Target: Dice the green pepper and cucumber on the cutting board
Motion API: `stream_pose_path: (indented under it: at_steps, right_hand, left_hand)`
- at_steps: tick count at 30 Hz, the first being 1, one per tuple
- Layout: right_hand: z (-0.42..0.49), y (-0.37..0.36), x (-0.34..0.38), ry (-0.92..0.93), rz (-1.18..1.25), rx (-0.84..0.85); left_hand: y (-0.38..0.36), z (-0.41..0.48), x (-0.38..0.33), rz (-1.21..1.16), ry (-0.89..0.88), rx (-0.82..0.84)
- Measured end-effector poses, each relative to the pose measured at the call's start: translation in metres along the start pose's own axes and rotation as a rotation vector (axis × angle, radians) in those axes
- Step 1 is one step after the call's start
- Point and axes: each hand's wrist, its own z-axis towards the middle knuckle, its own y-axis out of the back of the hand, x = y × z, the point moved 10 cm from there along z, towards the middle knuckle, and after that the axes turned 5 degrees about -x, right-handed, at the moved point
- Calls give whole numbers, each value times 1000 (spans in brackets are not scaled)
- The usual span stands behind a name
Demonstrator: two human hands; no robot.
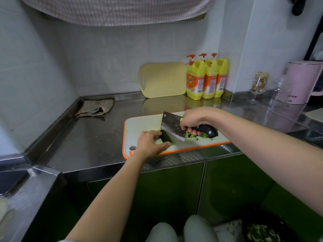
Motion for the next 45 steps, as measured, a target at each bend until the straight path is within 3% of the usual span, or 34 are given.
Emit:
stream_pose_path:
  at_steps: [22,37,45]
  right_hand:
    - [-15,-22,-1,-12,-97,33]
    - [15,-42,7,46,-15,-219]
    - [20,-32,-6,47,131,-211]
  left_hand:
    - [-3,2,2,28,-5,8]
    - [-1,-1,-6,58,-40,4]
    - [2,-2,-4,29,-12,8]
